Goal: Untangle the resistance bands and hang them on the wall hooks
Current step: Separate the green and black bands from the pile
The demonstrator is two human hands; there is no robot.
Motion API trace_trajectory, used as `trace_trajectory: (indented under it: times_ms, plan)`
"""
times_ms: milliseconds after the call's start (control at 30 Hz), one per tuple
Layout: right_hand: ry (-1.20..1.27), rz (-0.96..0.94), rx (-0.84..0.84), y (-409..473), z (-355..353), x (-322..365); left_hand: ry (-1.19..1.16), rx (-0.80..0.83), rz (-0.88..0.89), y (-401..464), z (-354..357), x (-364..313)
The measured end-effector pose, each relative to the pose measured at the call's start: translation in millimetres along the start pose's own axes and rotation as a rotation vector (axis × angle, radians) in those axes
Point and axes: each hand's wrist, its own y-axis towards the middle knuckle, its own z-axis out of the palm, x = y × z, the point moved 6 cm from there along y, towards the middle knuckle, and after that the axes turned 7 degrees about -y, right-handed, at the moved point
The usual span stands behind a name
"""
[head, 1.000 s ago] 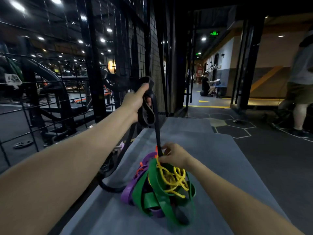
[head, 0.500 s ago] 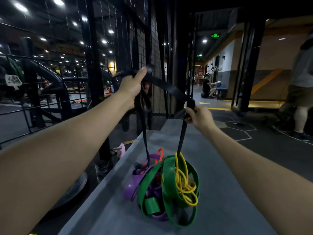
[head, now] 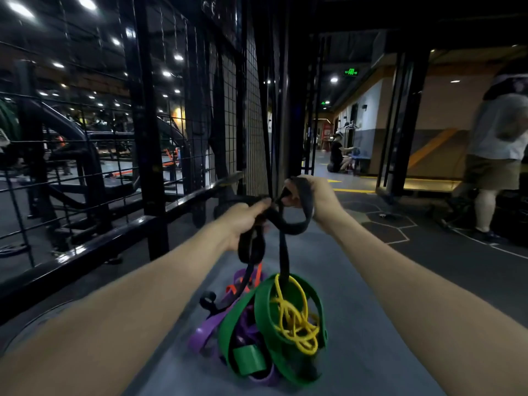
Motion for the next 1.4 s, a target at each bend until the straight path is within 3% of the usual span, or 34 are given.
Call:
trace_trajectory:
  times_ms: [167,333,433,500,567,700,800,1033,1267,1400]
  plan:
    - [-0.040,-0.022,0.053,-0.4,11.5,-1.6,-0.117,0.124,-0.006,3.1,18.7,25.5]
    - [0.097,0.080,0.093,-6.5,11.4,-23.2,-0.044,0.000,0.048,-4.7,-6.7,19.6]
    - [-0.357,0.090,0.087,-17.4,8.3,-64.6,-0.046,-0.162,0.093,-4.7,-32.6,5.1]
    - [-0.653,0.112,0.243,-28.7,24.6,-100.5,-0.067,-0.188,0.109,-2.9,-41.8,-6.2]
    - [-0.691,0.151,0.330,-39.0,45.5,-126.1,-0.101,-0.202,0.124,-1.2,-46.5,-17.7]
    - [-0.662,0.121,0.318,-47.5,85.5,-137.0,-0.181,-0.252,0.162,-3.1,-48.6,-45.3]
    - [-0.675,0.109,0.248,-45.3,89.8,-133.6,-0.236,-0.296,0.180,-6.8,-55.7,-59.1]
    - [-0.615,-0.028,-0.152,-2.5,20.1,-69.3,-0.294,-0.353,0.146,-8.4,-92.6,-66.9]
    - [-0.502,-0.143,-0.258,38.5,-17.3,-5.6,-0.286,-0.281,0.153,-5.7,-83.8,-67.6]
    - [-0.420,-0.169,-0.287,34.8,-26.3,-8.1,-0.275,-0.260,0.127,-1.1,-80.7,-61.0]
